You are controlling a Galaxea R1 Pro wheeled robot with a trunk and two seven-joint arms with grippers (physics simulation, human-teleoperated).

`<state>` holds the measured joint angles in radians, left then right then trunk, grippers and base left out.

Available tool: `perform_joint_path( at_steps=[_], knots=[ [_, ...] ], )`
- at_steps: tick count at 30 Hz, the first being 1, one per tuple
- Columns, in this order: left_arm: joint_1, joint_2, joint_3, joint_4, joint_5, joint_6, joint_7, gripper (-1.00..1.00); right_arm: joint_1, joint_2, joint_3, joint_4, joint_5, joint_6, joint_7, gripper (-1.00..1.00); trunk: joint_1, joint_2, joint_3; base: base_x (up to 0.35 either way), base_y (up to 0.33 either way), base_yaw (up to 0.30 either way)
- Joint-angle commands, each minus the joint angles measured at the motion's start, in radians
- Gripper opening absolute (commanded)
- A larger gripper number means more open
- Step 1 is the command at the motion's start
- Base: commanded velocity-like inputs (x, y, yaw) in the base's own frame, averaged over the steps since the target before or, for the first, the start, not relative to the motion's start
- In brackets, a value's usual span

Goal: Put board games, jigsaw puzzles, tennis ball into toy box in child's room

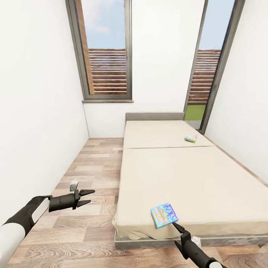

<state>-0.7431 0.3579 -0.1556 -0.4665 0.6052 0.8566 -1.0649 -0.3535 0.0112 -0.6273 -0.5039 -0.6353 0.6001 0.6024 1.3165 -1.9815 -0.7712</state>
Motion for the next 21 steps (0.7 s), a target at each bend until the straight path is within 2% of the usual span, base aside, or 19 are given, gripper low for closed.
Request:
perform_joint_path(
  at_steps=[1,21],
  knots=[
    [-0.001,0.001,-0.005,0.0,0.006,0.005,-0.001,1.0,-0.001,0.001,-0.006,-0.001,-0.002,0.007,0.0,1.0,0.0,0.0,-0.001,0.009,0.0,0.0],
    [-0.001,0.001,-0.004,0.0,0.008,0.006,-0.003,1.0,-0.001,0.001,-0.006,-0.001,-0.001,0.009,0.0,1.0,0.0,0.0,-0.001,0.001,0.0,0.0]
  ],
)
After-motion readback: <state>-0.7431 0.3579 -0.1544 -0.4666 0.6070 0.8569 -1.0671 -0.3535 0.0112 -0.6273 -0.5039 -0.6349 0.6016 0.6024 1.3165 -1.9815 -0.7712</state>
